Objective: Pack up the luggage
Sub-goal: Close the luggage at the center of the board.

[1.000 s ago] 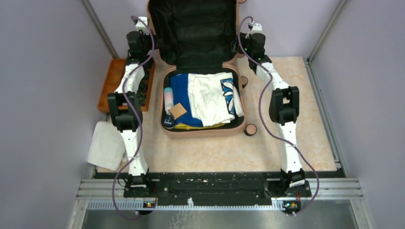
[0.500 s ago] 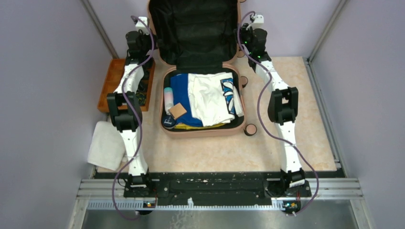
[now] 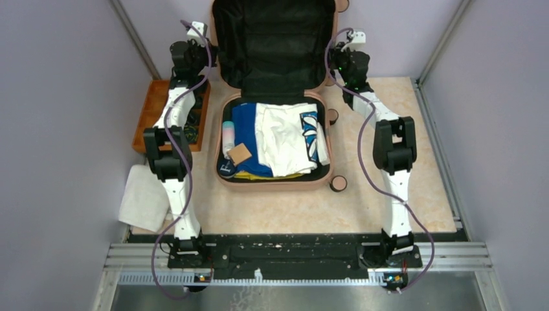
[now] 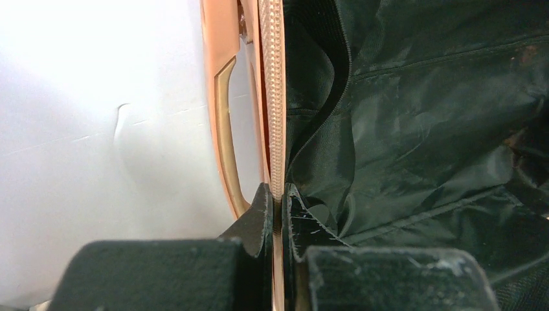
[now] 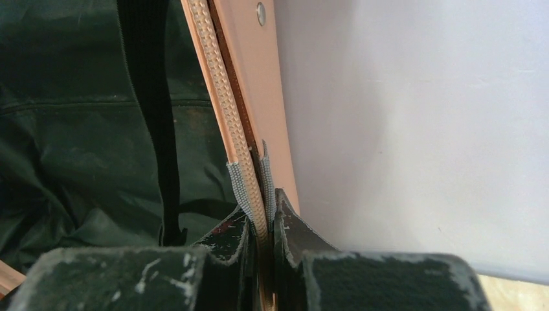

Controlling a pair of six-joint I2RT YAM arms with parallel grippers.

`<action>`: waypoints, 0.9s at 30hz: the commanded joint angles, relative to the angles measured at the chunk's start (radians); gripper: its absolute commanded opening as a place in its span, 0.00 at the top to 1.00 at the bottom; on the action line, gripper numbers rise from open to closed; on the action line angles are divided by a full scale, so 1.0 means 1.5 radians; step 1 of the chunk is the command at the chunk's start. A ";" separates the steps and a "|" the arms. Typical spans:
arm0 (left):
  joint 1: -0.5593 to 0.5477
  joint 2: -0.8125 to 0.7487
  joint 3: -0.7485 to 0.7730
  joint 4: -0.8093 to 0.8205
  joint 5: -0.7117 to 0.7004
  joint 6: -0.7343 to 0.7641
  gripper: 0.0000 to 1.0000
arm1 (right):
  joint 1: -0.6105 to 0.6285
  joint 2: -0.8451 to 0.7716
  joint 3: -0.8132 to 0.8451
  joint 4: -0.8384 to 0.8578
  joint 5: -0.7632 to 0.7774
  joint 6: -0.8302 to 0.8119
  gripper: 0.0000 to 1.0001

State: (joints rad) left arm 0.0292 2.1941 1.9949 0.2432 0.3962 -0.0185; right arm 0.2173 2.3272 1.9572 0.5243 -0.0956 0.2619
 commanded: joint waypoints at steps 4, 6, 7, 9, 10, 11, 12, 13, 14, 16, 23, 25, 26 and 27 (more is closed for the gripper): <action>-0.010 -0.096 -0.039 0.024 0.097 0.005 1.00 | 0.001 -0.147 -0.050 0.113 -0.052 0.058 1.00; -0.009 -0.108 -0.046 0.021 0.106 0.007 1.00 | 0.000 -0.168 -0.058 0.113 -0.053 0.056 1.00; -0.010 -0.116 -0.051 0.020 0.108 0.007 1.00 | 0.001 -0.179 -0.063 0.115 -0.053 0.055 1.00; -0.010 -0.128 -0.061 0.022 0.116 0.007 1.00 | 0.000 -0.198 -0.070 0.117 -0.055 0.051 1.00; -0.009 -0.135 -0.063 0.022 0.121 0.019 1.00 | 0.001 -0.206 -0.070 0.117 -0.056 0.049 1.00; -0.010 -0.140 -0.065 0.022 0.127 0.025 1.00 | 0.001 -0.215 -0.070 0.117 -0.059 0.049 1.00; -0.010 -0.145 -0.068 0.023 0.135 0.030 1.00 | 0.002 -0.222 -0.070 0.116 -0.063 0.049 1.00; -0.011 -0.150 -0.069 0.022 0.142 0.038 1.00 | 0.001 -0.229 -0.069 0.115 -0.066 0.048 1.00; -0.013 -0.157 -0.074 0.022 0.148 0.046 1.00 | 0.002 -0.237 -0.071 0.115 -0.068 0.046 1.00; -0.016 -0.174 -0.088 0.023 0.159 0.074 1.00 | 0.006 -0.256 -0.082 0.115 -0.073 0.038 1.00; -0.033 -0.255 -0.209 0.047 0.173 0.216 1.00 | 0.041 -0.360 -0.225 0.133 -0.045 -0.065 1.00; -0.037 -0.278 -0.246 0.065 0.175 0.248 1.00 | 0.053 -0.397 -0.279 0.150 -0.027 -0.095 1.00; -0.038 -0.283 -0.254 0.066 0.177 0.264 1.00 | 0.059 -0.414 -0.301 0.157 -0.016 -0.113 1.00; -0.040 -0.291 -0.264 0.070 0.175 0.277 1.00 | 0.065 -0.431 -0.323 0.164 -0.005 -0.131 1.00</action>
State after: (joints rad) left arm 0.0200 1.8973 1.6386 0.1959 0.5079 0.2359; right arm 0.2459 1.9362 1.5185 0.4812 -0.0612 0.1349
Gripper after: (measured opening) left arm 0.028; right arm 0.055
